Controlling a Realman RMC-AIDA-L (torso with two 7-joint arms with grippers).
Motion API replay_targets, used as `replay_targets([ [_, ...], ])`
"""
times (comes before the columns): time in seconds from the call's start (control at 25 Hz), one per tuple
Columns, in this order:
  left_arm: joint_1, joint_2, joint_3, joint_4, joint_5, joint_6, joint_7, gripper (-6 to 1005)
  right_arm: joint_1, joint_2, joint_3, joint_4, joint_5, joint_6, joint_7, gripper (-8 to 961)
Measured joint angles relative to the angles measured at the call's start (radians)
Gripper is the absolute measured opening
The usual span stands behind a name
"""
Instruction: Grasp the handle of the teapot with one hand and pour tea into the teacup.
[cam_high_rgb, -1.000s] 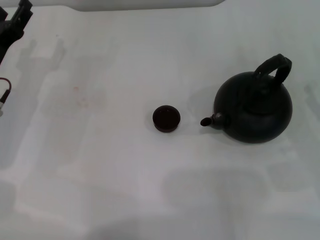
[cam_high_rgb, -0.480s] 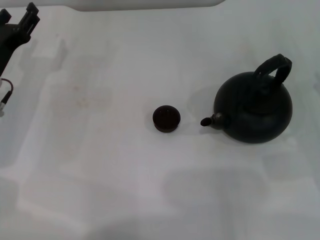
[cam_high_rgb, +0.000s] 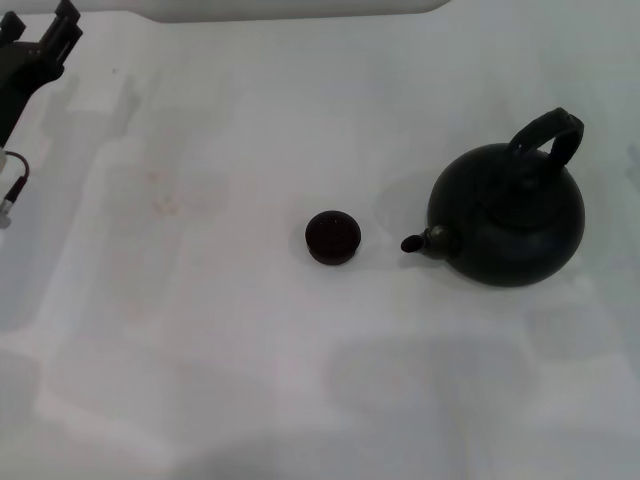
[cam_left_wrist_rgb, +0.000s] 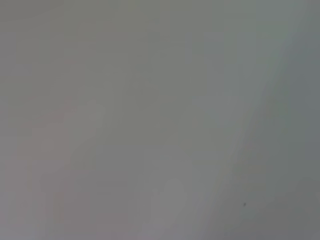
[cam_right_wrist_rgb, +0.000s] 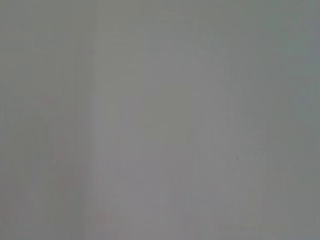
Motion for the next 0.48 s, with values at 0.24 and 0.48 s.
replay_targets([
  [0.24, -0.007, 0.0, 0.011, -0.001, 0.0, 0.001, -0.005, 802, 0.005, 0.0, -0.001, 0.0, -0.005, 0.0, 0.003, 858],
  [0.48, -0.007, 0.001, 0.012, -0.002, 0.0, 0.001, -0.005, 802, 0.005, 0.0, -0.001, 0.003, -0.002, -0.003, 0.008, 858],
])
